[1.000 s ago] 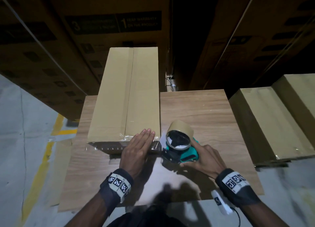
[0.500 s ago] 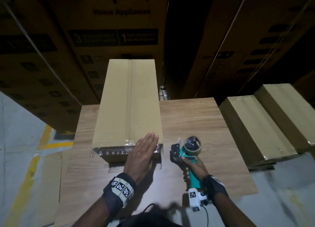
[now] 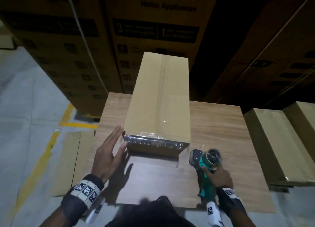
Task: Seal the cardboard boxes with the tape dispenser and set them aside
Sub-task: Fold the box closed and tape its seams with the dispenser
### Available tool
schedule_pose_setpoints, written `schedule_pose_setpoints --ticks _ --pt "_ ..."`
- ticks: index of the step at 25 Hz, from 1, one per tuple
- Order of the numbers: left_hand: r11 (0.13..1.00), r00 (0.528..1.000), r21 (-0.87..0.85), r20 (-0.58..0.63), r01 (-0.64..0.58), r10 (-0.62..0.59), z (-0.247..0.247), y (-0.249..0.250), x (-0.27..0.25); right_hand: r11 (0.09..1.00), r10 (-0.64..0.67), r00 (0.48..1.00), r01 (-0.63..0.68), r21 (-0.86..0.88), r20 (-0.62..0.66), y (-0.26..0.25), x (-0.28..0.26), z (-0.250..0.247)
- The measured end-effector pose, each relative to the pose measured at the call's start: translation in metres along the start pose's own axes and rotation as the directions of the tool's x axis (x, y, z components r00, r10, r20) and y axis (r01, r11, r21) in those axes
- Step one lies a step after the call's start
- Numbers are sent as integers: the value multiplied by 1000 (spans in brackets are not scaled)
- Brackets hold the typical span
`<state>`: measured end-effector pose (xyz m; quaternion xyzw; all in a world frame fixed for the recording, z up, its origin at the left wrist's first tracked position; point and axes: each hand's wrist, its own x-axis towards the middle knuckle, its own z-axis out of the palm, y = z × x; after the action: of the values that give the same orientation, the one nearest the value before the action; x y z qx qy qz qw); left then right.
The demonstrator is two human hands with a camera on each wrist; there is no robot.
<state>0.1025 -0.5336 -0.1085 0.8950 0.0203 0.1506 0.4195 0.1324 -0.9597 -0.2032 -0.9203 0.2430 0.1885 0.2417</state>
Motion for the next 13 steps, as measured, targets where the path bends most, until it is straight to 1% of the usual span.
schedule_pose_setpoints --ticks 1,2,3,4,5,6,8,9,10,11,13 --pt "999 999 -24 3 44 -44 -4 -4 -2 993 -105 989 111 50 -108 -11 -11 -7" --pt "993 994 -58 15 107 -106 -5 -4 -2 965 -178 968 206 162 -175 -22 -21 -13" --pt "979 984 -102 34 175 -173 -5 -3 -2 905 -212 959 266 333 -189 -36 -33 -20" --pt "961 971 -143 62 238 -231 -2 -2 -2 811 -232 960 281 514 -160 -50 -43 -23" --pt "942 957 -179 99 285 -271 2 -1 -2 717 -272 959 260 646 -84 -64 -54 -23" --pt "923 945 -213 133 321 -298 7 1 -2 646 -336 942 223 730 10 -78 -63 -23" --pt "884 931 -293 156 363 -330 19 2 -2 557 -429 893 140 819 139 -97 -70 -13" --pt "874 929 -317 143 369 -341 24 2 -2 517 -428 889 91 851 165 -103 -69 -6" --pt "873 928 -316 124 373 -351 28 3 -2 497 -415 892 57 866 180 -106 -67 -1" --pt "876 926 -300 115 377 -359 31 1 -2 507 -396 901 52 860 179 -109 -65 3" --pt "881 922 -270 132 388 -365 33 -3 -4 527 -383 901 32 849 203 -114 -65 3"
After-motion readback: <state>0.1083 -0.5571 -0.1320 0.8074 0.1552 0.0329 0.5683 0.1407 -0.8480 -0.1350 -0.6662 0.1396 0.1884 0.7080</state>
